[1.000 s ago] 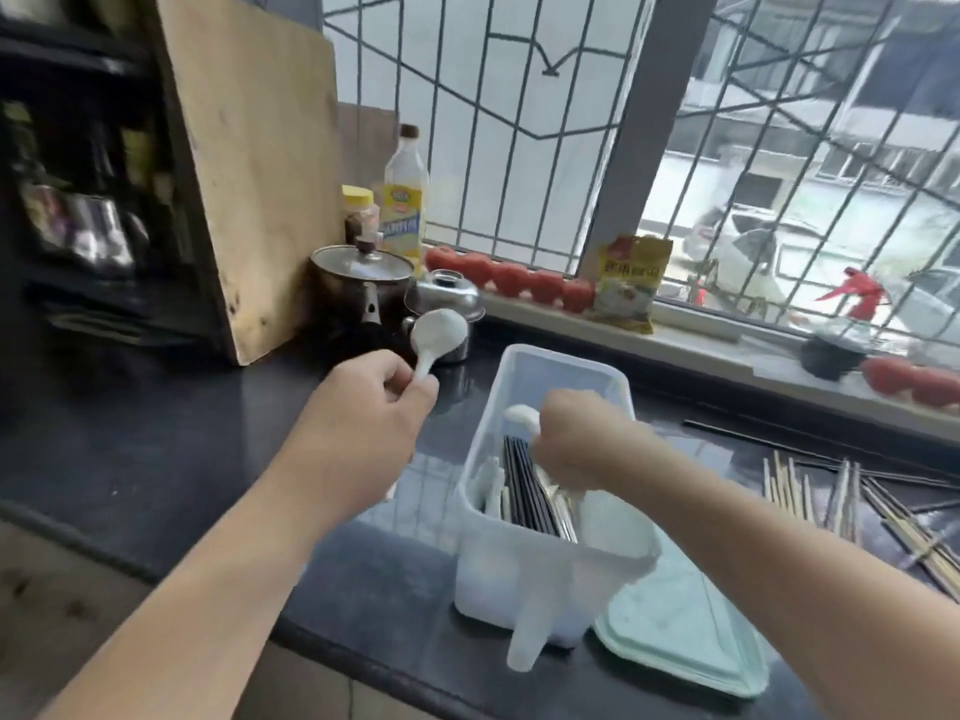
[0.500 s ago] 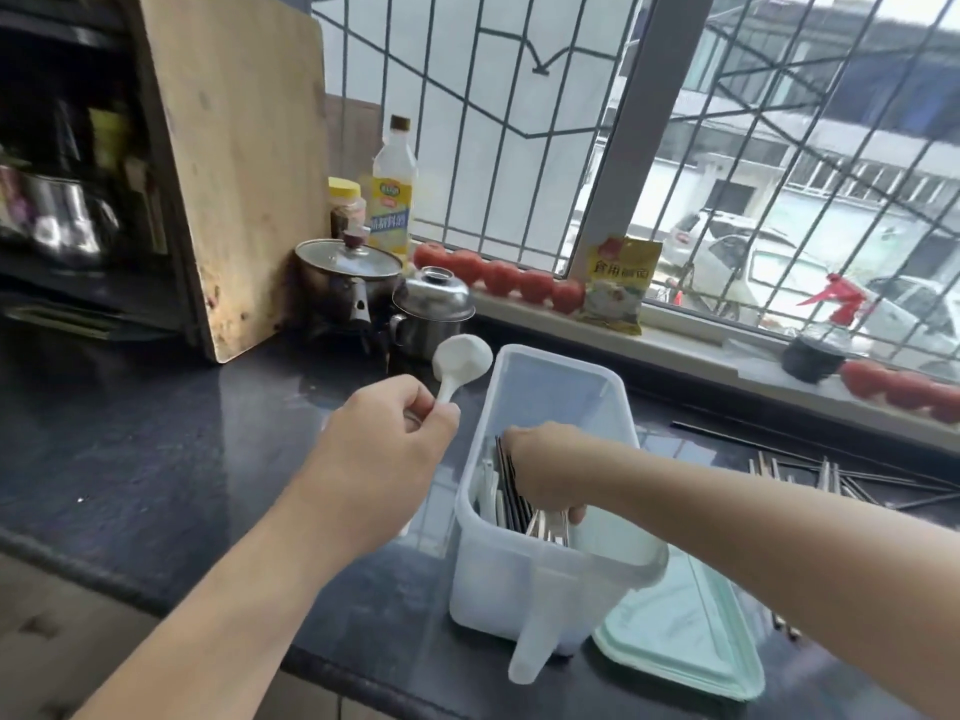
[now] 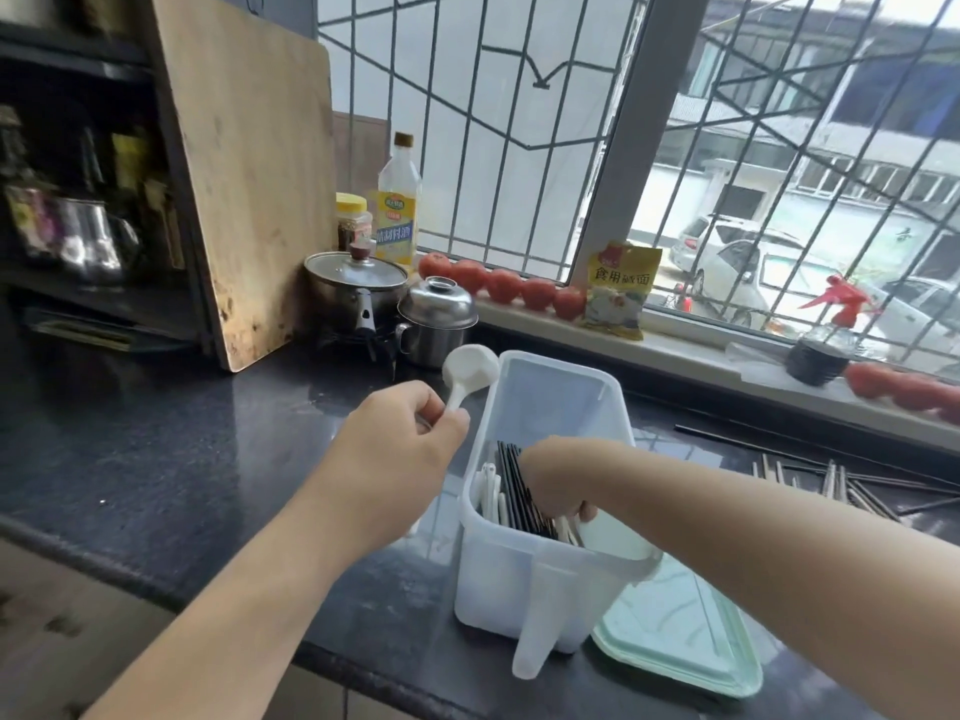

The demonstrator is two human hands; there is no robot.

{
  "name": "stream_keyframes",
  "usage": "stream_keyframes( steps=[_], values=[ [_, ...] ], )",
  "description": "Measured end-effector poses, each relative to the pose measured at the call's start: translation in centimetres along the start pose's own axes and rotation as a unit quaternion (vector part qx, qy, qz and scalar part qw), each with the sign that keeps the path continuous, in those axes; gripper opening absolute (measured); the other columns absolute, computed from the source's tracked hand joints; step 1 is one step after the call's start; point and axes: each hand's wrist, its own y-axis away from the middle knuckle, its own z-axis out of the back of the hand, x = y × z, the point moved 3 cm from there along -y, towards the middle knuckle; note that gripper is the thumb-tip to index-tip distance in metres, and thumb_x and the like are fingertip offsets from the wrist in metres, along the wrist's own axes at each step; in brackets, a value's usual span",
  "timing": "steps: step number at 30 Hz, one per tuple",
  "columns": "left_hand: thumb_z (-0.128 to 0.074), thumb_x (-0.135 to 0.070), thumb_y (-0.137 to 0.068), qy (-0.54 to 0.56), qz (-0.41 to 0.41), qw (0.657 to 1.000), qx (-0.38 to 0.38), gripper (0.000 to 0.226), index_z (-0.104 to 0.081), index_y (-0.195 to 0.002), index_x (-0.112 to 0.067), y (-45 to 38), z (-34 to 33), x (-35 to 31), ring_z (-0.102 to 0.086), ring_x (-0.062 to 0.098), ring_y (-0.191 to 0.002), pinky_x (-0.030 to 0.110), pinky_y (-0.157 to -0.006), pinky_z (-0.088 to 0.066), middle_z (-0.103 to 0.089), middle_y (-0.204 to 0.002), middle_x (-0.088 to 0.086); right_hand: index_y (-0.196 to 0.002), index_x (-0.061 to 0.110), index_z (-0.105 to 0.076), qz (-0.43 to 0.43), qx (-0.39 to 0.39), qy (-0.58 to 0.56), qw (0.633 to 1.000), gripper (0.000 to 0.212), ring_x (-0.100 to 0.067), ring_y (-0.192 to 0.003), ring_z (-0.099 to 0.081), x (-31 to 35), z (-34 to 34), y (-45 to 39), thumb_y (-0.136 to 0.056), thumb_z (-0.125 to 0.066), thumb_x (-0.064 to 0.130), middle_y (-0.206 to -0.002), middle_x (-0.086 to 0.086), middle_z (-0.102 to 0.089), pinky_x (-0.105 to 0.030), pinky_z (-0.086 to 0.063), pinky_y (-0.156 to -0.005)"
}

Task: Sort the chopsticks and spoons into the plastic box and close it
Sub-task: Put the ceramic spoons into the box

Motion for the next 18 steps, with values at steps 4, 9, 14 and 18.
stream_keyframes(
  steps=[4,9,14,18],
  values=[
    [-0.056,-0.037,-0.102,-0.01,-0.012,1.0,0.0,0.029,-0.064,-0.087,-0.014,-0.2,0.2,-0.3,-0.041,0.005,-0.042,0.018,-0.045,-0.037,-0.055,-0.056,-0.002,-0.12,0.003,-0.065,-0.014,-0.108,-0.024,0.994,0.032,-0.026,-0.075,-0.067,-1.9,3.0,1.7,-0.093,-0.048,-0.002,-0.098,-0.01,-0.067,-0.031,-0.053,-0.052],
    [-0.059,-0.044,-0.101,-0.057,-0.045,0.996,0.061,0.026,-0.069,-0.086,-0.026,-0.5,-0.1,-0.9,-0.044,0.004,-0.044,0.021,-0.048,-0.039,-0.057,-0.056,-0.009,-0.116,0.026,-0.069,0.026,-0.408,-0.231,0.883,0.024,-0.022,-0.105,-0.061,-6.4,7.2,6.6,-0.1,-0.053,0.018,-0.121,0.0,-0.066,-0.036,-0.053,-0.091],
    [-0.054,-0.052,-0.102,-0.323,-0.189,0.923,0.095,0.024,-0.075,-0.106,-0.041,-2.5,-0.5,-4.4,-0.063,0.01,-0.086,0.036,-0.08,-0.055,-0.07,-0.089,-0.013,-0.134,0.042,-0.061,0.208,-0.354,-0.111,0.905,0.043,-0.006,-0.126,-0.041,-3.0,5.7,10.6,-0.094,-0.052,0.055,-0.132,0.017,-0.055,-0.028,-0.032,-0.109],
    [-0.045,-0.06,-0.101,-0.466,-0.313,0.823,0.082,0.033,-0.072,-0.116,-0.048,-4.8,-1.3,-6.2,-0.05,0.017,-0.094,0.04,-0.088,-0.046,-0.069,-0.095,-0.016,-0.106,0.023,-0.076,0.15,-0.368,-0.083,0.914,0.031,-0.011,-0.09,-0.054,-3.0,5.5,10.5,-0.098,-0.057,0.045,-0.096,0.006,-0.062,-0.031,-0.049,-0.088]
  ],
)
